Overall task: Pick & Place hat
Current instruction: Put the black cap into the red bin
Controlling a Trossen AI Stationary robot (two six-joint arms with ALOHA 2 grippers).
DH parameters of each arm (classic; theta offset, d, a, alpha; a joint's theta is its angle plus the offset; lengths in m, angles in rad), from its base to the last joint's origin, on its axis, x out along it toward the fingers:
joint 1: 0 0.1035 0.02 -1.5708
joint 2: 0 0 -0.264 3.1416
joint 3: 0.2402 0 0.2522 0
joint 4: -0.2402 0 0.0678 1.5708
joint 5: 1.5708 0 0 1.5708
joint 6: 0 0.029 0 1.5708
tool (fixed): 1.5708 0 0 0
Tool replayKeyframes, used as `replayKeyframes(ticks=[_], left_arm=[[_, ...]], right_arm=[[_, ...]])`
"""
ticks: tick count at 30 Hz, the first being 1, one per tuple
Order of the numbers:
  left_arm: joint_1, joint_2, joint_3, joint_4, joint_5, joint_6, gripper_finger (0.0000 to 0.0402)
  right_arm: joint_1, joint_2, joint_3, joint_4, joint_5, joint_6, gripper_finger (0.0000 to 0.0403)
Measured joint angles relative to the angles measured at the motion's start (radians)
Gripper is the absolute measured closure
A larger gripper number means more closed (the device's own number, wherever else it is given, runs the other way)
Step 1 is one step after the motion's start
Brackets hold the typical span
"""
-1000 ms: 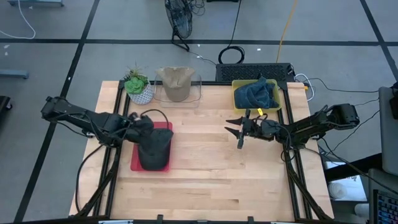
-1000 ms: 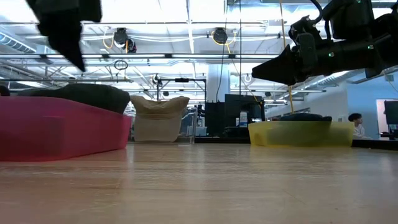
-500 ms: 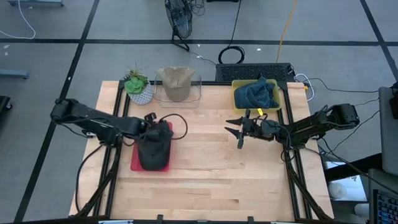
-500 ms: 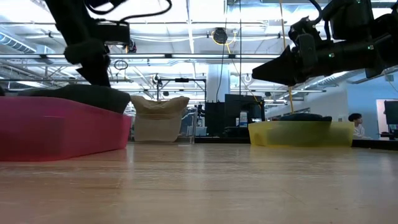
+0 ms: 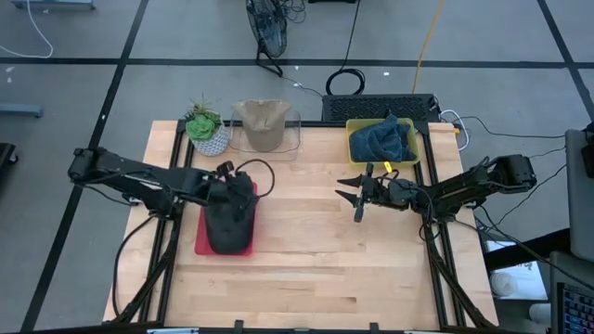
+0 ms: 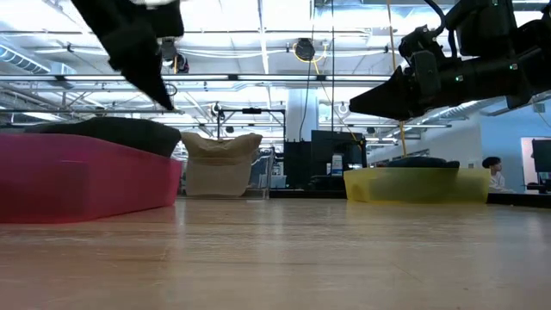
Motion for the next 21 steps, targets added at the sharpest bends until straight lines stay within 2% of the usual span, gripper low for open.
replayKeyframes(ticks=[7, 15, 21], left_arm=[[-0.086, 0.018, 0.001, 0.113, 0.024, 0.053, 0.0355], [-0.099, 0.154, 0.0, 0.045, -0.059, -0.006, 0.0355], [-0.072, 0.227, 0.001, 0.011, -0.054, -0.016, 0.0355]], right_arm=[[0.0, 0.0, 0.0, -0.006, 0.0, 0.007, 0.0273], [0.0, 0.0, 0.0, -0.007, -0.003, 0.007, 0.0273], [0.0, 0.0, 0.0, -0.015, -0.002, 0.007, 0.0273]])
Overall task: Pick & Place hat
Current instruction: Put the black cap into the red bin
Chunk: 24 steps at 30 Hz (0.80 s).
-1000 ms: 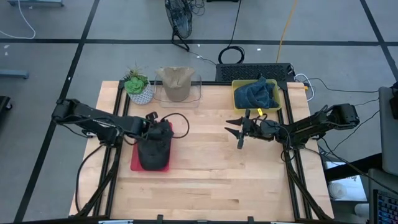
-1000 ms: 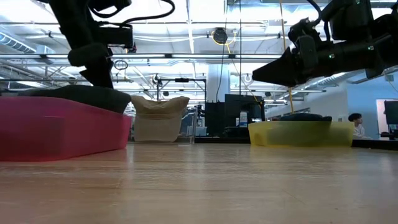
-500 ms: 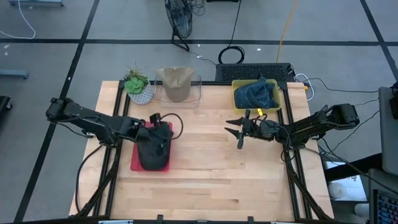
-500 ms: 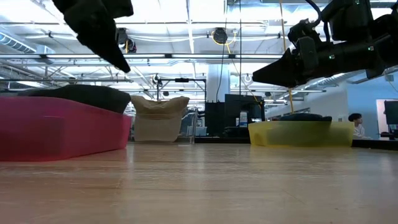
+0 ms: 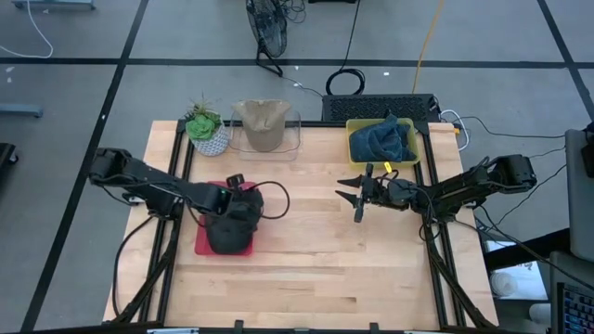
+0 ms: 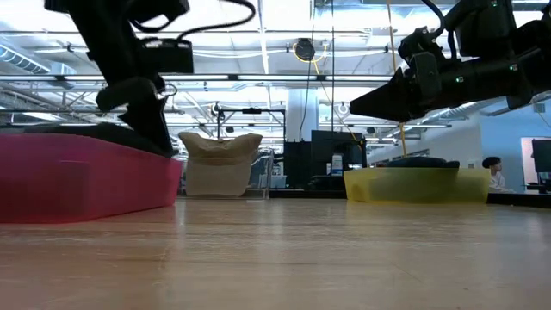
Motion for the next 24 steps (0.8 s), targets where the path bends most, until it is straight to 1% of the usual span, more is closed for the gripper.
replayKeyframes(ticks=[8, 18, 22, 24], left_arm=[[0.02, 0.022, 0.001, 0.007, 0.079, -0.015, 0.0355], [0.019, 0.022, 0.001, 0.0, 0.081, -0.032, 0.0355], [0.017, 0.021, 0.001, -0.059, 0.033, -0.084, 0.0355], [0.019, 0.019, 0.001, -0.092, 0.031, -0.101, 0.0355]], right_arm=[[0.0, 0.0, 0.0, -0.011, 0.003, 0.001, 0.0273], [0.0, 0.0, 0.0, -0.016, 0.003, 0.001, 0.0273], [0.0, 0.0, 0.0, -0.019, 0.003, 0.001, 0.0273], [0.0, 0.0, 0.0, -0.018, 0.003, 0.001, 0.0273]])
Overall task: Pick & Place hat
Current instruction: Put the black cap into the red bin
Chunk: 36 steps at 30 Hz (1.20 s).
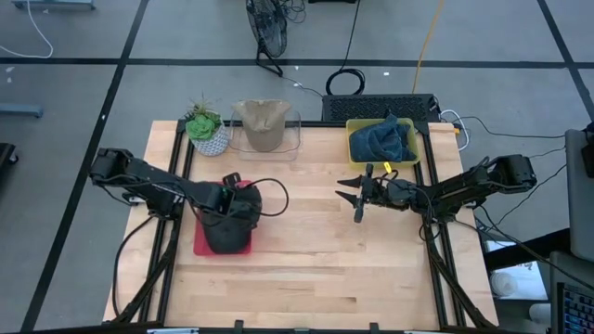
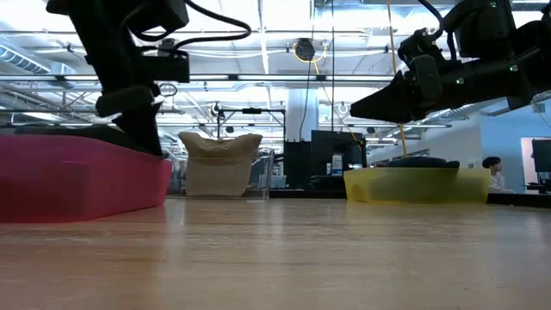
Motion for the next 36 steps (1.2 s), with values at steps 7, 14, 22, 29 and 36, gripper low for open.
replayKeyframes(ticks=[7, 14, 22, 29, 36], left_arm=[[-0.003, -0.003, -0.001, -0.002, -0.009, -0.036, 0.0355], [-0.019, -0.027, -0.003, -0.014, -0.009, -0.016, 0.0355], [-0.032, -0.06, -0.003, -0.03, -0.006, -0.01, 0.0355], [-0.032, -0.062, -0.003, -0.036, 0.031, -0.003, 0.0355], [-0.03, -0.097, -0.002, -0.079, 0.029, -0.029, 0.0355]], right_arm=[[0.0, 0.0, 0.0, 0.002, 0.0, 0.0, 0.0273], [0.0, 0.0, 0.0, 0.001, 0.0, 0.0, 0.0273], [0.0, 0.0, 0.0, 0.002, 0.0, 0.0, 0.0273], [0.0, 0.0, 0.0, -0.006, 0.0, -0.008, 0.0273], [0.0, 0.0, 0.0, -0.004, 0.0, -0.036, 0.0273]])
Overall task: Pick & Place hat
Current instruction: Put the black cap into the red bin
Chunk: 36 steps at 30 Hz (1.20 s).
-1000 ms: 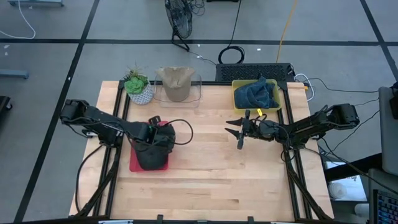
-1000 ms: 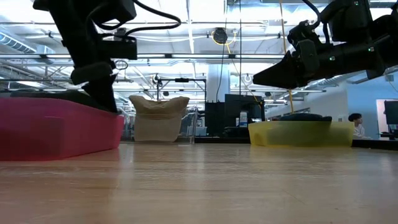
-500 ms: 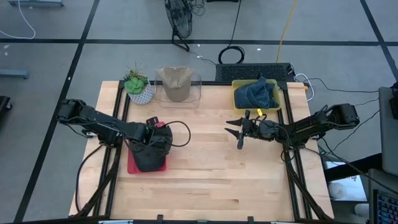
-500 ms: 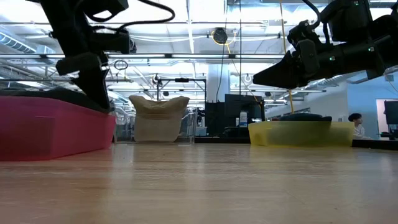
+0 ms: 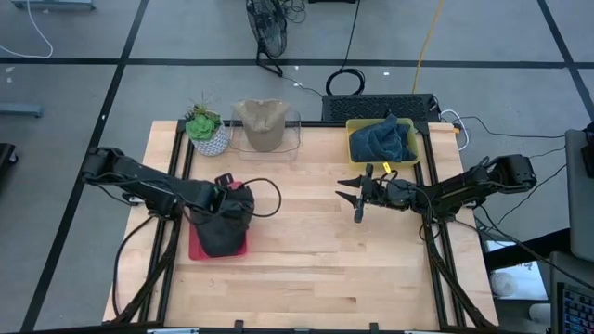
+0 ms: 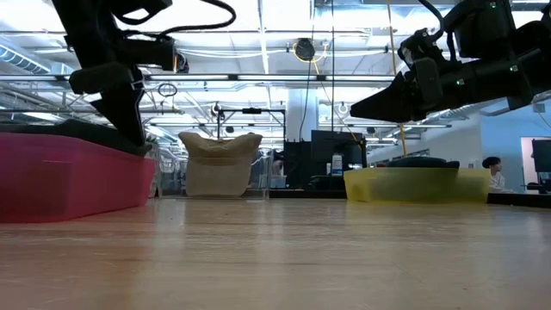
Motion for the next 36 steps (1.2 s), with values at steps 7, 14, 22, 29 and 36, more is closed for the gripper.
replayKeyframes(ticks=[7, 14, 22, 29, 36], left_arm=[[0.022, 0.015, 0.001, -0.031, 0.065, -0.024, 0.0355], [0.022, 0.014, 0.001, -0.038, 0.084, -0.001, 0.0355], [0.022, -0.025, 0.001, -0.057, 0.088, 0.041, 0.0355], [0.02, -0.121, 0.001, -0.087, 0.075, 0.037, 0.0355], [0.019, -0.146, 0.001, -0.108, 0.093, -0.005, 0.0355]], right_arm=[[0.0, 0.0, 0.0, 0.006, -0.025, 0.009, 0.0273], [0.0, 0.0, 0.0, 0.007, -0.026, 0.008, 0.0273], [0.0, 0.0, 0.0, 0.0, -0.026, 0.009, 0.0273], [0.0, 0.0, 0.0, 0.003, -0.026, 0.002, 0.0273], [0.0, 0.0, 0.0, -0.013, -0.027, 0.028, 0.0273]])
